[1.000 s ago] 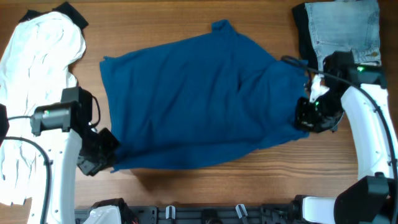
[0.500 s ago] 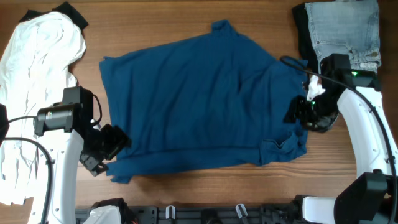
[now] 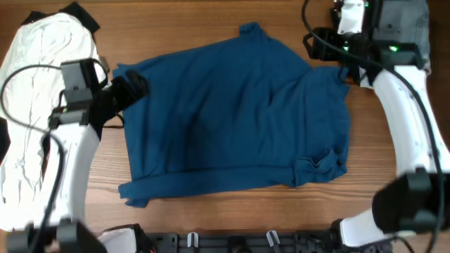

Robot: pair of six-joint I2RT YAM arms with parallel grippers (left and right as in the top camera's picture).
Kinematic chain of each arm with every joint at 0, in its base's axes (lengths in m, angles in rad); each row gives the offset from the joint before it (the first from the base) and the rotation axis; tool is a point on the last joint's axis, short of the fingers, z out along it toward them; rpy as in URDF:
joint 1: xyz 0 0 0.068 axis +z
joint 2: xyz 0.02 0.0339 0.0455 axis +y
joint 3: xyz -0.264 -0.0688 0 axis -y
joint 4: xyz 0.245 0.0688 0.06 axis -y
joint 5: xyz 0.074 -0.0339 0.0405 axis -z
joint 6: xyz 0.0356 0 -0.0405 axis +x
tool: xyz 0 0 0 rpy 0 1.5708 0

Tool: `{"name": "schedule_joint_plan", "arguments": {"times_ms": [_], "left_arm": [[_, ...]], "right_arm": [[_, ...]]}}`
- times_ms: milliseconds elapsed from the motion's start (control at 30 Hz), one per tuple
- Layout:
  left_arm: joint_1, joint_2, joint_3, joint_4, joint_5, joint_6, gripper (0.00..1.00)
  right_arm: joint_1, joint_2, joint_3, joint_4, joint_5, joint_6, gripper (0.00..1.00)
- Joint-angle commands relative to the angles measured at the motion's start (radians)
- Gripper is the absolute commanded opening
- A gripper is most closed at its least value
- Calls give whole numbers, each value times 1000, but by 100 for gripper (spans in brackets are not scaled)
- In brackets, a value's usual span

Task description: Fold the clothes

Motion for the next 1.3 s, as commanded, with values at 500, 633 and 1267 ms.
{"name": "schedule_joint_plan", "arguments": {"times_ms": [500,633,1267], "left_arm": [[-115,327,-3,253,-127,42,97],[-115,327,-3,236,-127,42,97],[-115,327,-3,136,-127,42,96]], "right_arm": [[21,363,11,274,80,-69,74],[32,432,11,364,72,-71,72],[36,584,11,473,35,-66,38]]}}
